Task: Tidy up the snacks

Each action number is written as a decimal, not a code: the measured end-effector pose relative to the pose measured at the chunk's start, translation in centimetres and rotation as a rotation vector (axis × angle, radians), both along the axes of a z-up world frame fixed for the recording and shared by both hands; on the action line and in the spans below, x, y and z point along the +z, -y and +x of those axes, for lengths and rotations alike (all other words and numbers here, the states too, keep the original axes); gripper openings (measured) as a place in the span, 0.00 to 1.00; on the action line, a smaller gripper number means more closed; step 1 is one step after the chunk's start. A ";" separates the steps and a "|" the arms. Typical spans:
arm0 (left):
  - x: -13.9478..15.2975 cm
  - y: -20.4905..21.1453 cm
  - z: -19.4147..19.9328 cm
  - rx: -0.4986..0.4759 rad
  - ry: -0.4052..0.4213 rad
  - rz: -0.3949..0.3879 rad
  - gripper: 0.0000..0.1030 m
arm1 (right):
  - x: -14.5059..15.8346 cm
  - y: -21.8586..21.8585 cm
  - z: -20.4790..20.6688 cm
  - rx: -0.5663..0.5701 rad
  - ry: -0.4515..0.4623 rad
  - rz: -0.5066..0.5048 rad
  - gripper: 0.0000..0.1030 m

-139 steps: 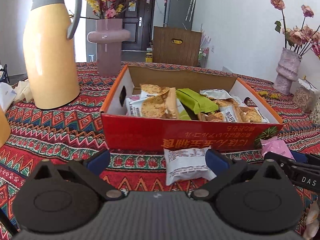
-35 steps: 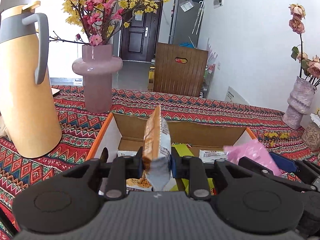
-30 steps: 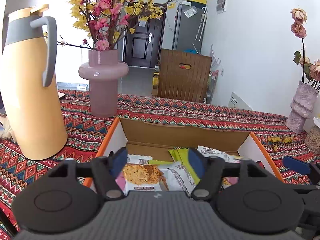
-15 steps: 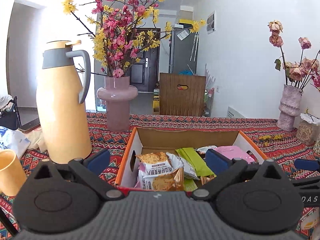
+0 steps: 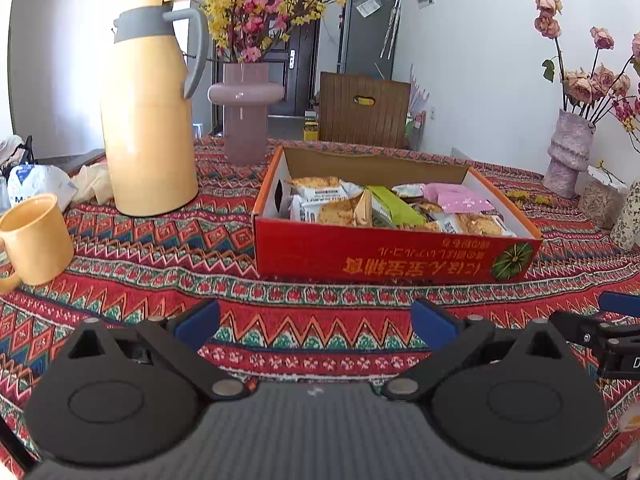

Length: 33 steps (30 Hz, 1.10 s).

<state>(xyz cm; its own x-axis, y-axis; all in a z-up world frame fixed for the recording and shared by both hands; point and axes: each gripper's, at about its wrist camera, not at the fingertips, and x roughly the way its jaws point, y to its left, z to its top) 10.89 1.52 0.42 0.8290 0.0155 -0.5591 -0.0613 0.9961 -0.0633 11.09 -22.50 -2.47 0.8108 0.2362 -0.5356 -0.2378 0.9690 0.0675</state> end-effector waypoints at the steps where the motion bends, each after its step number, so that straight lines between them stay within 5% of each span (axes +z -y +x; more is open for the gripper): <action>1: -0.2 -0.1 -0.1 0.003 -0.014 -0.003 1.00 | -0.1 0.0 -0.2 0.000 -0.005 -0.002 1.00; 12: -1.5 -0.7 -0.7 0.014 -0.092 -0.023 1.00 | -0.6 -0.5 -0.8 0.002 -0.044 -0.012 1.00; 33: -1.4 -0.4 -0.7 -0.008 -0.086 -0.033 1.00 | -0.8 -0.5 -0.5 0.000 -0.048 -0.012 1.00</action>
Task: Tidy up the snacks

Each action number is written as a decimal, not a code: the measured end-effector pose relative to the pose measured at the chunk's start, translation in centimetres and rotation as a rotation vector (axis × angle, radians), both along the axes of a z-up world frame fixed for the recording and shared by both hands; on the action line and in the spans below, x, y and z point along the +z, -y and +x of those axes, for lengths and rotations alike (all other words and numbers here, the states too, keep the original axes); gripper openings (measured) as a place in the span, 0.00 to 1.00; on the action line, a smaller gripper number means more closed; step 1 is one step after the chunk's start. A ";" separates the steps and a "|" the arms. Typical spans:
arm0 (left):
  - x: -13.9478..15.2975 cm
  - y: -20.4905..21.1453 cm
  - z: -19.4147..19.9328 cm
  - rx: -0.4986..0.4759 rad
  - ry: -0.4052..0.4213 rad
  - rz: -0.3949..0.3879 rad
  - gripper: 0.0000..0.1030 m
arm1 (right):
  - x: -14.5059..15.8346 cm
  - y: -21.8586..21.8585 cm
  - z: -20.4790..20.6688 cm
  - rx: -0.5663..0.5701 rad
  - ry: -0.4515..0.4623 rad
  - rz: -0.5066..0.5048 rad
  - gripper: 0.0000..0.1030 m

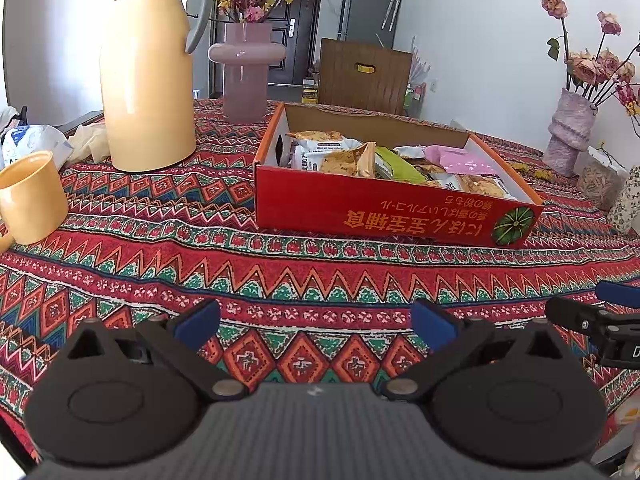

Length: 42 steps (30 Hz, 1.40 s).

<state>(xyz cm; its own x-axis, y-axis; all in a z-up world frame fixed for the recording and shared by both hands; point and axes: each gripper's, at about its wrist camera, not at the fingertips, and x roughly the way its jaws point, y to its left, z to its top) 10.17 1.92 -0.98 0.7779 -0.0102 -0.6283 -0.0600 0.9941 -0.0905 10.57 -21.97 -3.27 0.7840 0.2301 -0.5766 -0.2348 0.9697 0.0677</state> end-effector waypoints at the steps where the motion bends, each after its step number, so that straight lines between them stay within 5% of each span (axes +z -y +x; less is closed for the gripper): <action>1: 0.0 0.0 0.0 0.000 0.001 0.000 1.00 | 0.0 0.0 0.0 0.000 0.000 0.000 1.00; 42: 0.4 0.2 -0.5 -0.027 0.035 -0.012 1.00 | 0.0 0.0 -0.1 0.000 0.000 -0.001 1.00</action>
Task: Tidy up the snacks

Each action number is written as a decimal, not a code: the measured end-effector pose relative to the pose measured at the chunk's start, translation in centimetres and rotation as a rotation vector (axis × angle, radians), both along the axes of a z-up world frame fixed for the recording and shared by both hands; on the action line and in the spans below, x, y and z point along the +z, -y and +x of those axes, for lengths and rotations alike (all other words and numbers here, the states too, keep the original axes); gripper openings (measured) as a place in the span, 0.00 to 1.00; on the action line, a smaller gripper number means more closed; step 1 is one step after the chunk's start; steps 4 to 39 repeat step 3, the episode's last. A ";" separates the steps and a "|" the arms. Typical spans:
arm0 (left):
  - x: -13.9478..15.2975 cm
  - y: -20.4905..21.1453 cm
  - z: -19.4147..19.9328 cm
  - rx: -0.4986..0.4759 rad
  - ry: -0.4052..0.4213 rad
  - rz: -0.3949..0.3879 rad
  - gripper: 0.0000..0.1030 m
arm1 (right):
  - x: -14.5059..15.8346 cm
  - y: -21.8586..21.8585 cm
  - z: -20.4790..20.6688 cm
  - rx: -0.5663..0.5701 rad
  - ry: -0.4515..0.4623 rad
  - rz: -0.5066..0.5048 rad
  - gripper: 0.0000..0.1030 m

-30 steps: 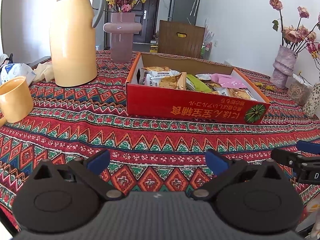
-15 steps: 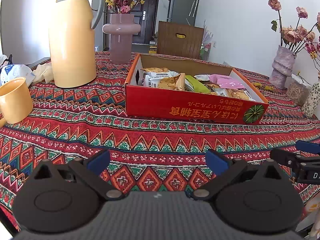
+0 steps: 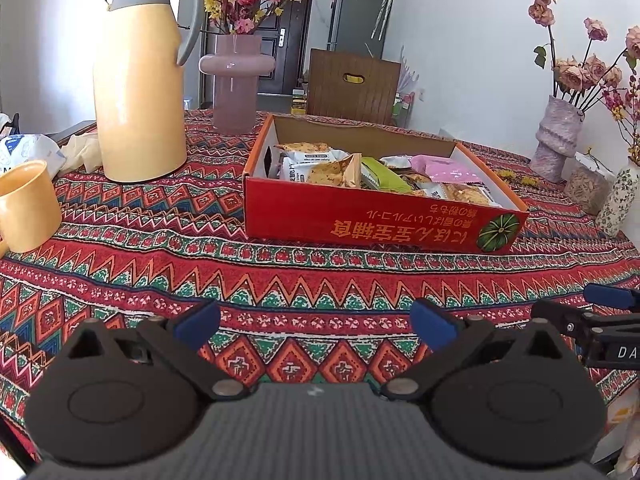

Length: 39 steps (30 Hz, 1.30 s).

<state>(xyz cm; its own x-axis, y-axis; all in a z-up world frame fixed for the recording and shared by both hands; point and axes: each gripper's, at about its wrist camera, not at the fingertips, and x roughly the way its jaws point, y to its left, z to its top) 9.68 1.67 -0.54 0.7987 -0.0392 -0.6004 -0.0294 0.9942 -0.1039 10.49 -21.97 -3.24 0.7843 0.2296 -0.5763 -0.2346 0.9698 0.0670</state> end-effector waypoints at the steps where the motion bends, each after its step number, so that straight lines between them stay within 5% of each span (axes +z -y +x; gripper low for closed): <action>1: 0.0 0.0 0.0 -0.001 0.001 -0.002 1.00 | 0.0 0.0 0.0 0.000 0.000 0.000 1.00; 39: 0.0 0.0 0.0 -0.003 0.003 -0.003 1.00 | 0.0 0.0 0.0 0.001 0.001 0.000 1.00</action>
